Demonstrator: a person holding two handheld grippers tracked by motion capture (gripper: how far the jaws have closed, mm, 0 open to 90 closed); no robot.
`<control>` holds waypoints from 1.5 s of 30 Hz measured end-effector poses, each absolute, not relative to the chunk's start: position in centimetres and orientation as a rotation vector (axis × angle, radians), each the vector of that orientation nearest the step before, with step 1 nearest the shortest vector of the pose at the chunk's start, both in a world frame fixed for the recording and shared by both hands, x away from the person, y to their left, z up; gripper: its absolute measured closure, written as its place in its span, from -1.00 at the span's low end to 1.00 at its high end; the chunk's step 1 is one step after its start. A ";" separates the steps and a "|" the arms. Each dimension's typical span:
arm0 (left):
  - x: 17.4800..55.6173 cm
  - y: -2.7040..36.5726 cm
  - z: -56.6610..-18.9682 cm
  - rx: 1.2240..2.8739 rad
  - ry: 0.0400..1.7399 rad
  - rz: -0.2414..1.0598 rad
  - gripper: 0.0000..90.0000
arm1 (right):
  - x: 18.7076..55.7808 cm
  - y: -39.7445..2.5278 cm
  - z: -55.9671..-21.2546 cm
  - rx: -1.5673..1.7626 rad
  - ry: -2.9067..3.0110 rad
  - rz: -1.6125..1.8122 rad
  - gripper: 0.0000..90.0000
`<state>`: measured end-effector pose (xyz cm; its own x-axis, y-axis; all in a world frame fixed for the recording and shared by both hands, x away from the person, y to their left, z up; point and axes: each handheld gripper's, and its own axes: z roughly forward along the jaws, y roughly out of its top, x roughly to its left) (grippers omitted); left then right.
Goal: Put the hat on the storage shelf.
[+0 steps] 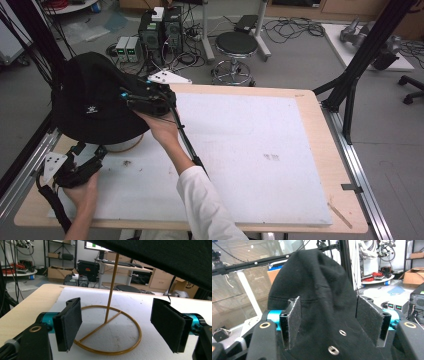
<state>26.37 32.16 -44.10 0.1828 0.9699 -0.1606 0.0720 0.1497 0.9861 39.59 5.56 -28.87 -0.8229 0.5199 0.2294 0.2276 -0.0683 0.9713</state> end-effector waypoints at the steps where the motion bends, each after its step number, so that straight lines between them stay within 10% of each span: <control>1: 26.4 32.2 -44.1 1.217 1.180 0.928 -0.44 | 39.6 5.0 -28.9 0.821 1.976 1.993 -0.18; 45: 25.3 31.8 -44.1 1.175 1.216 0.904 -0.44 | 32.1 -16.9 -30.1 0.954 1.667 1.708 -0.63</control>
<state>25.30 31.84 -44.10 0.1629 0.9641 -0.2095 0.0771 0.1993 0.9769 32.11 -16.94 -30.12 -0.5877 0.8025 0.1031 0.0838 -0.0663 0.9943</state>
